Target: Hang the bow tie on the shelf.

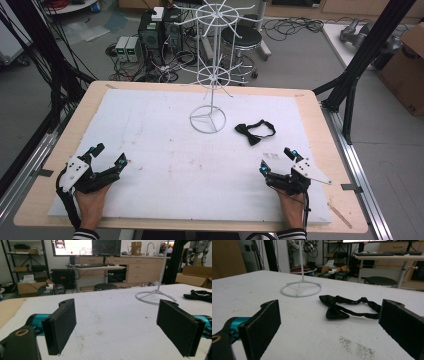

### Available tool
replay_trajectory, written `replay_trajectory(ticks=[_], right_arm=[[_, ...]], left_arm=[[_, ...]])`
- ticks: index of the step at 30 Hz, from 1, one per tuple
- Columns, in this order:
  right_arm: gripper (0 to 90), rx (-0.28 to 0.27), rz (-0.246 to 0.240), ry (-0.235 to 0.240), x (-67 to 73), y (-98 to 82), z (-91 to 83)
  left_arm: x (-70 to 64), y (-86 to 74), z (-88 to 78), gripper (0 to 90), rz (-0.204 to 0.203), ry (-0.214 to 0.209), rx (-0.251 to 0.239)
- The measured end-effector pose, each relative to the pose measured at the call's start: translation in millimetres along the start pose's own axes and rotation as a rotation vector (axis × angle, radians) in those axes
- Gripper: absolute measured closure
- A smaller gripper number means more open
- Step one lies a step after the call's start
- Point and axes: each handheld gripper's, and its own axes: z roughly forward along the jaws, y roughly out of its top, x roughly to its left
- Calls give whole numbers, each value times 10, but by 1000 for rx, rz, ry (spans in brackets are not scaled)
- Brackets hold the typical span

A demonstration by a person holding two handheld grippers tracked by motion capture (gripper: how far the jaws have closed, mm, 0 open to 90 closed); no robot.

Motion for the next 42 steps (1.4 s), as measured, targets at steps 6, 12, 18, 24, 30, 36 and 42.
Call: replay_trajectory(ticks=[6, 12, 18, 24, 30, 36, 42], right_arm=[[30, 1, 0, -3, 3, 0, 0], [30, 8, -2, -9, 13, 2, 1], [30, -5, 0, -15, 17, -3, -9], [30, 2, -19, -19, 33, 0, 0], [30, 27, 35, -25, -13, 22, 10], [31, 28, 52, -11, -81, 170, 4], [31, 75, 22, 9, -133, 432, 77]], left_arm=[[0, 1, 2, 164, 0, -1, 2], [7, 0, -1, 164, -4, -4, 2], [5, 0, -2, 163, -2, -4, 3], [5, 0, -2, 164, -1, -5, 0], [5, 0, -3, 164, -1, -6, -1], [2, -1, -3, 163, -1, -5, -3], [2, -1, -3, 163, -1, -5, -3]])
